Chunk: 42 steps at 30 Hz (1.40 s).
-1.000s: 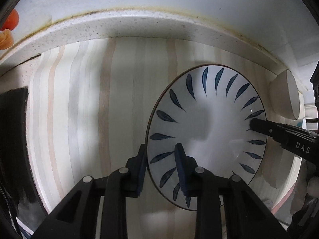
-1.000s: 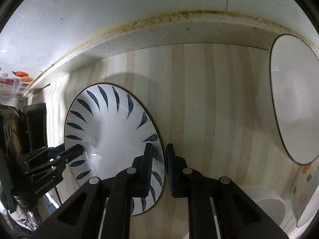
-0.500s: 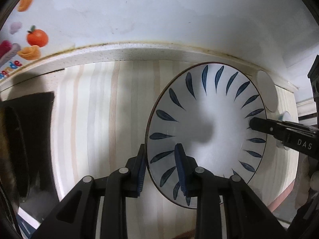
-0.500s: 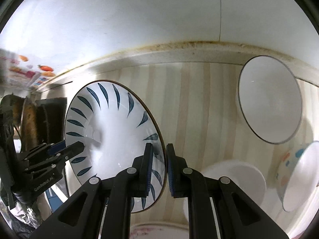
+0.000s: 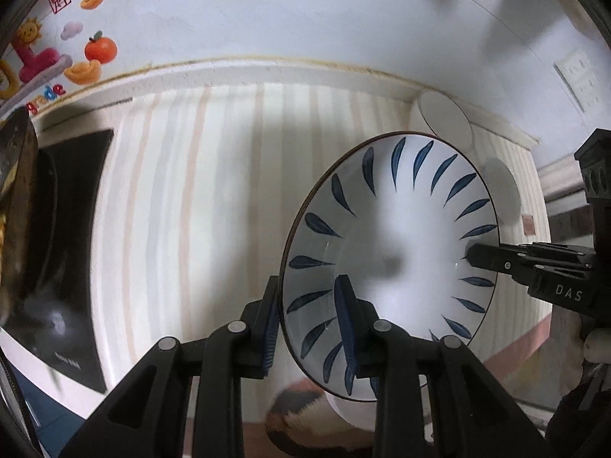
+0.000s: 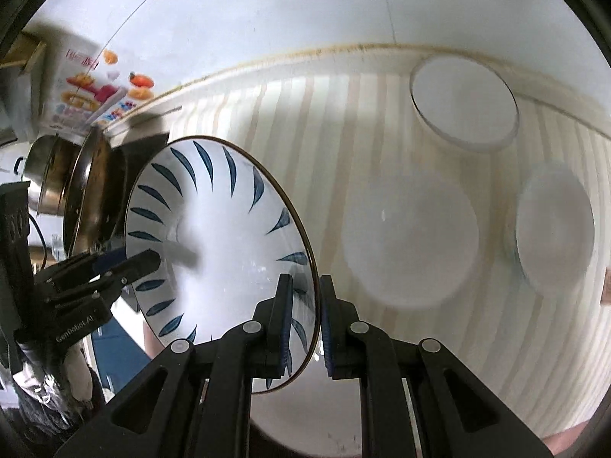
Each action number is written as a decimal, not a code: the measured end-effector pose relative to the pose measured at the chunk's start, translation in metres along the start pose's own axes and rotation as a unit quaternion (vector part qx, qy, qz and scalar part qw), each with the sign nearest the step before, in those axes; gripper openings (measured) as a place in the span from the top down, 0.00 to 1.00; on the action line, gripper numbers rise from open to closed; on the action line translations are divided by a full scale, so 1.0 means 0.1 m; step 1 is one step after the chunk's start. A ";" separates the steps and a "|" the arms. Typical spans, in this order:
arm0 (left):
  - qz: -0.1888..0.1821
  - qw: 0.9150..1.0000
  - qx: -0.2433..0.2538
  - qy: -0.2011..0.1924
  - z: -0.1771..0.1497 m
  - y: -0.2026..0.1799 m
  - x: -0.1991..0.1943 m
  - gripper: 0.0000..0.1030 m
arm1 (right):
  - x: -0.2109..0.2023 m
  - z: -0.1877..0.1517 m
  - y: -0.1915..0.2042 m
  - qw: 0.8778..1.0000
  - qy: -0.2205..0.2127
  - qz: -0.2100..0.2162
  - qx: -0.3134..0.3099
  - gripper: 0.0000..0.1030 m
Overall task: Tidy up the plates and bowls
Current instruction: 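Carry the blue-striped plate with both tools and lower it onto the plate stack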
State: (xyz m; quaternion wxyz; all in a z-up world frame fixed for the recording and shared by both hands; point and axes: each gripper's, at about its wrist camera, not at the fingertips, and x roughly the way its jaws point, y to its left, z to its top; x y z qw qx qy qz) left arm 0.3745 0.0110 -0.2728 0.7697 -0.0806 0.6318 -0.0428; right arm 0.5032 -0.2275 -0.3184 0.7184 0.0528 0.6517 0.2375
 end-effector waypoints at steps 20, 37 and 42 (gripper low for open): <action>0.010 0.997 0.033 0.073 -0.82 -0.62 0.62 0.76 | 0.51 -1.50 -0.82 0.995 0.073 0.019 0.059 0.85; 0.034 0.995 0.034 0.086 -0.84 -0.85 0.93 0.76 | 0.70 -1.44 -0.82 0.996 0.074 0.012 0.057 0.85; 0.031 0.996 0.028 0.082 -0.84 -0.85 0.95 0.76 | 0.69 -1.42 -0.81 0.996 0.074 0.008 0.055 0.83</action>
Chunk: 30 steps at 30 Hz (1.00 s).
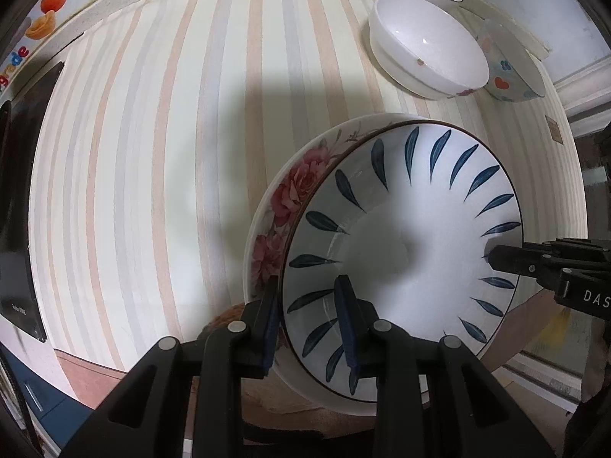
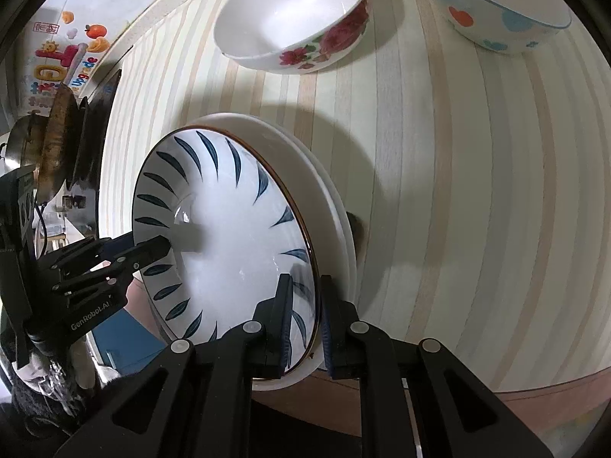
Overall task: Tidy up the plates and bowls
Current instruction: 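Carry the blue-striped plate with both tools and lower it onto the plate stack, then open both tools and raise them away from the plate stack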
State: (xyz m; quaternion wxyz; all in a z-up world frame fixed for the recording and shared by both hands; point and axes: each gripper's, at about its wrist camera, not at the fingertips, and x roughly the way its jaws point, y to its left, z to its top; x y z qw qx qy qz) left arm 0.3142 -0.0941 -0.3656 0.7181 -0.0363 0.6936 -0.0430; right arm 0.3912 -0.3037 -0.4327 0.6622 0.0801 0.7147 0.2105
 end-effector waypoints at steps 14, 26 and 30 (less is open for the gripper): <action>-0.012 0.999 -0.038 -0.014 -0.07 0.22 -0.09 0.75 | -0.06 0.04 -0.07 1.000 -0.002 0.009 0.006 0.82; 0.001 0.995 -0.023 -0.094 -0.49 0.03 -0.75 0.75 | -0.47 -0.26 0.21 0.998 -0.052 -0.019 -0.019 0.82; 0.004 0.992 -0.014 -0.128 -0.64 -0.05 -1.08 0.75 | -0.75 -0.54 0.41 0.995 -0.093 -0.020 -0.025 0.82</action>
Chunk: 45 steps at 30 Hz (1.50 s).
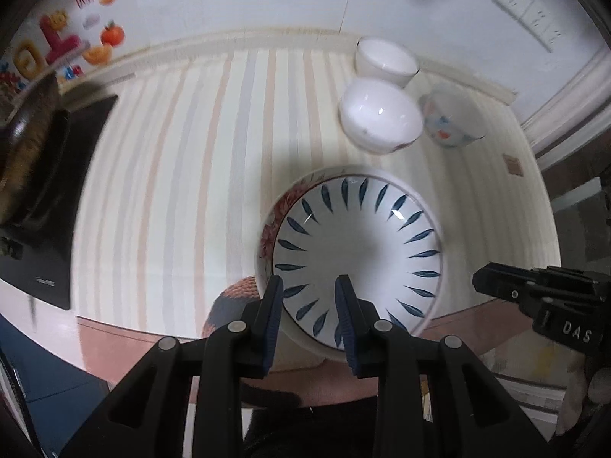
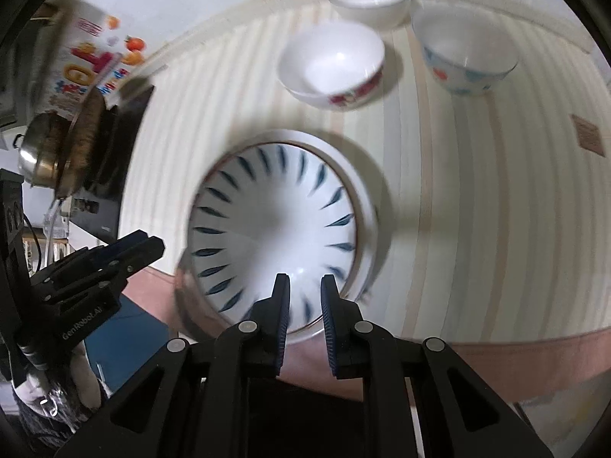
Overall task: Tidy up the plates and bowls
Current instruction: 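Open both tools and raise them away from the plate stack, then move both tools to the floral white bowl and grasp its rim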
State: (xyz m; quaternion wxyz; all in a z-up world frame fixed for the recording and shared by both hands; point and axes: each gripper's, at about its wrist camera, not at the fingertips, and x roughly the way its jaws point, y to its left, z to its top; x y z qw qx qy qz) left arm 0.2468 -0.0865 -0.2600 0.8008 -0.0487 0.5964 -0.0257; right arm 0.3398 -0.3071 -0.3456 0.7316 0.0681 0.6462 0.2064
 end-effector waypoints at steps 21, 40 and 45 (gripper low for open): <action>-0.032 0.995 0.022 -0.089 -0.61 -0.10 -1.31 0.75 | -1.59 -1.36 0.93 0.987 -0.157 -0.025 -0.008 0.82; -0.007 0.998 -0.016 -0.066 0.04 -0.17 -0.72 0.67 | -1.46 -1.00 0.47 0.989 -0.147 0.013 0.029 0.48; -0.006 0.998 -0.055 -0.039 0.80 -0.13 -0.12 0.67 | -1.15 -0.24 0.05 0.989 -0.140 0.011 0.040 0.48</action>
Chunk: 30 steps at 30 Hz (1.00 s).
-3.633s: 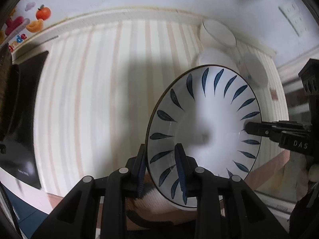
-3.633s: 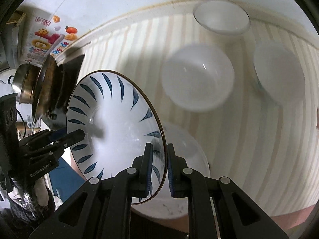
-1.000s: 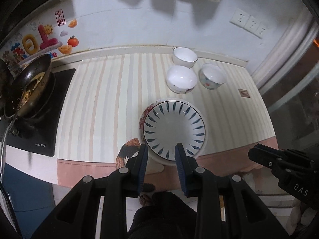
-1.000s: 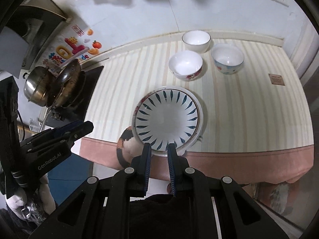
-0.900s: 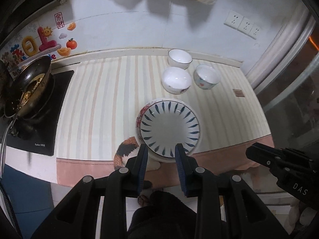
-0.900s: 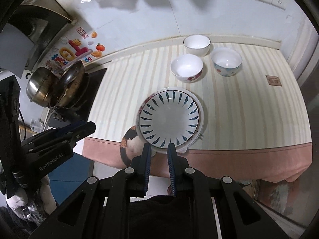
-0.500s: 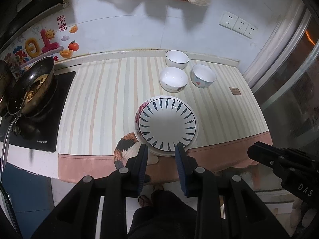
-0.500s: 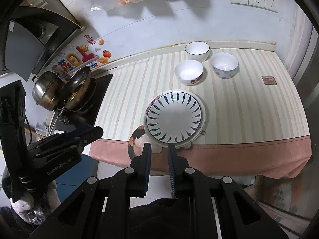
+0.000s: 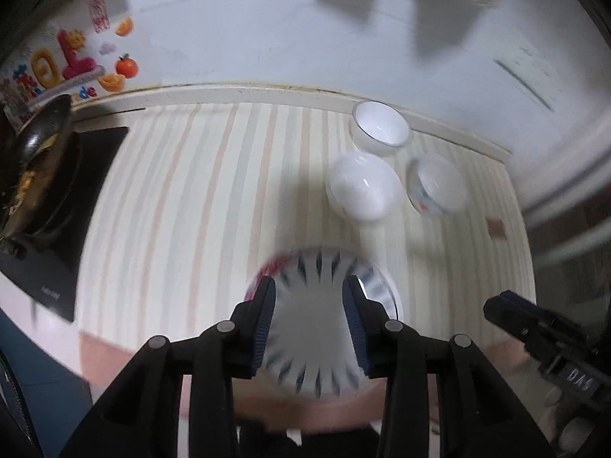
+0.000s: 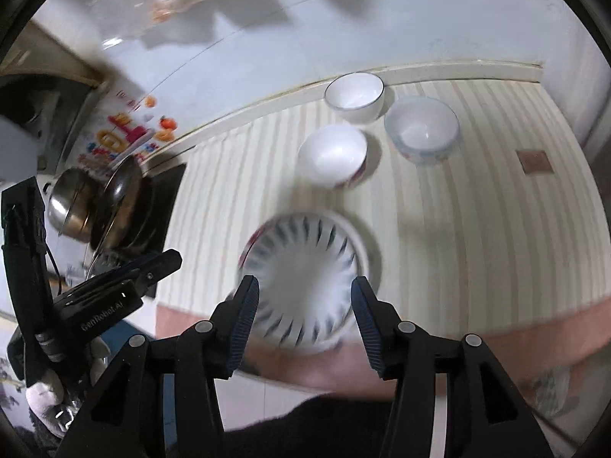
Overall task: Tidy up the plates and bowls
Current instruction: 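Move both tools to the floral white bowl and grasp its rim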
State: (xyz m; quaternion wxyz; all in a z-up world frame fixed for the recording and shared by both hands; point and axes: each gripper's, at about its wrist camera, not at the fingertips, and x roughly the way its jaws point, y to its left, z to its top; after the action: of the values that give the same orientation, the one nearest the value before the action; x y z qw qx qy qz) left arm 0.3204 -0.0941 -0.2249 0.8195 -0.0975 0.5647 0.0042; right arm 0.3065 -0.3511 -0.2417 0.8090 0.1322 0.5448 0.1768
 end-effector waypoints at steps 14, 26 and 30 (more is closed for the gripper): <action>-0.034 0.993 -0.004 0.116 1.04 -0.24 1.85 0.68 | 2.15 1.43 -0.82 0.993 0.110 -0.009 0.032 0.64; -0.031 0.995 0.044 0.088 0.85 -0.46 1.56 0.69 | 2.34 1.43 -0.78 0.993 0.115 -0.026 0.021 0.80; -0.034 0.995 0.056 0.080 0.75 -0.57 1.29 0.69 | 2.13 1.37 -0.70 0.994 0.106 -0.021 0.015 0.80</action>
State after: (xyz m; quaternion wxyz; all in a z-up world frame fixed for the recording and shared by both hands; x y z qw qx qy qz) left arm 0.4429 -0.1509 -0.3095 0.7755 -0.0707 0.6242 -0.0635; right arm 0.5164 -0.3255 -0.3970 0.7484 0.1135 0.6324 0.1648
